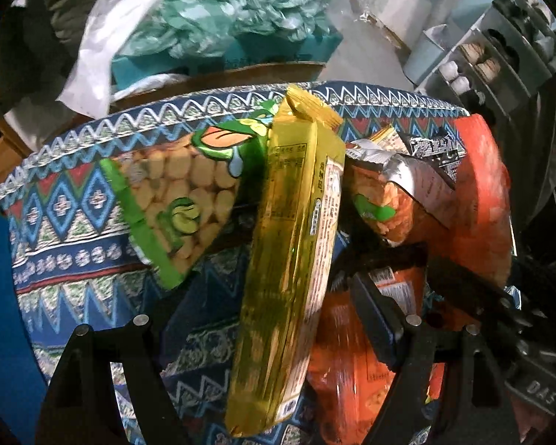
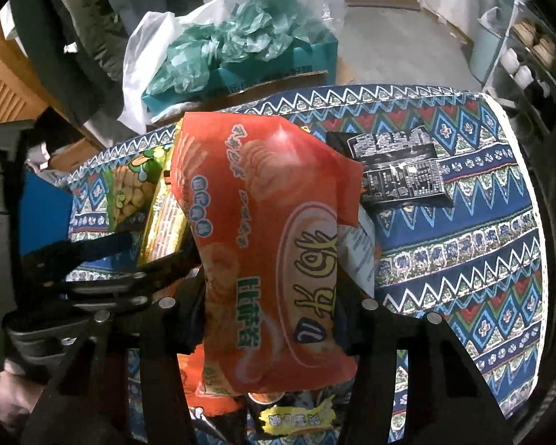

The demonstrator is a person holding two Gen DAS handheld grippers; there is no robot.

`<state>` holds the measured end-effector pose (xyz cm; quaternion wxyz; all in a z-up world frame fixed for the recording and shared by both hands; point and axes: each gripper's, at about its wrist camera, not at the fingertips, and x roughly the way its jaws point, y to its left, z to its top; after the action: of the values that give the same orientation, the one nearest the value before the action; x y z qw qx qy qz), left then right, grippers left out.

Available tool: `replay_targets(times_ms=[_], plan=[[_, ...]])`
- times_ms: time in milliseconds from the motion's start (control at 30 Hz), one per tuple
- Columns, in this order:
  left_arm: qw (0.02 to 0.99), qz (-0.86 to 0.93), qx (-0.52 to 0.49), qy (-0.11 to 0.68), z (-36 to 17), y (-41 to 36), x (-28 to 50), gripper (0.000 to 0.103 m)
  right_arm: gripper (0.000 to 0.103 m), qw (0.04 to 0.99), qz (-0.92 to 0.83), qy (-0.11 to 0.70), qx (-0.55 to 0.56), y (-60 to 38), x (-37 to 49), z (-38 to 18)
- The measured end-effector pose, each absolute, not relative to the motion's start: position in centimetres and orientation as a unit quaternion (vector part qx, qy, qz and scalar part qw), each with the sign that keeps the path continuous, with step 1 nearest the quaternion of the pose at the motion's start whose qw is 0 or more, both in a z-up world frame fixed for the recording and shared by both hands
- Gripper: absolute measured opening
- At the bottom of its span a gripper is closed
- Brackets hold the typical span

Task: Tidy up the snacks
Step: 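Grasp the yellow wafer packet with the left tool while the right tool grasps the orange-red cracker bag, then lift both held packets and carry them over the cardboard box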

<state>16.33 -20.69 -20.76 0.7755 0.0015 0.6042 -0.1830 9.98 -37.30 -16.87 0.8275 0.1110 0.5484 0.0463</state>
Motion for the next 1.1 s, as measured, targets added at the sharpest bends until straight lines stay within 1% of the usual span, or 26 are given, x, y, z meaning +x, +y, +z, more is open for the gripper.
replay_targets(times_ms=[67,100,133,167,200,333,700,867,1100], plan=[[0.774,-0.180,-0.009,0.607,-21.1,-20.5,16.6,0.081,0.053,0.827,0.046,0.549,0.114,-37.4,10.0,-16.9],[0.773,-0.180,-0.013,0.609,-21.2,-20.4,16.7,0.077,0.053,0.827,0.045,0.549,0.115,-37.5,10.0,-17.0],[0.770,-0.182,-0.018,0.611,-21.4,-20.2,16.6,0.061,0.053,0.827,0.045,0.549,0.116,-37.5,10.0,-17.0],[0.766,-0.190,-0.022,0.614,-21.5,-20.1,16.5,0.049,0.053,0.826,0.045,0.549,0.116,-37.6,10.0,-17.0],[0.761,-0.200,-0.029,0.616,-21.6,-20.1,16.4,0.045,0.053,0.826,0.046,0.549,0.116,-37.6,10.0,-17.0],[0.774,-0.200,-0.015,0.601,-21.0,-20.0,15.5,0.041,0.053,0.827,0.047,0.548,0.115,-37.3,9.8,-16.9],[0.798,-0.193,-0.006,0.571,-18.1,-18.5,13.3,0.037,0.052,0.838,0.052,0.531,0.114,-36.7,9.0,-14.9],[0.812,-0.193,0.005,0.550,-16.0,-17.6,12.1,0.036,0.052,0.843,0.060,0.522,0.112,-35.8,8.8,-13.8],[0.821,-0.181,0.001,0.542,-14.1,-15.2,10.8,0.036,0.052,0.850,0.072,0.511,0.107,-34.3,8.2,-12.2]])
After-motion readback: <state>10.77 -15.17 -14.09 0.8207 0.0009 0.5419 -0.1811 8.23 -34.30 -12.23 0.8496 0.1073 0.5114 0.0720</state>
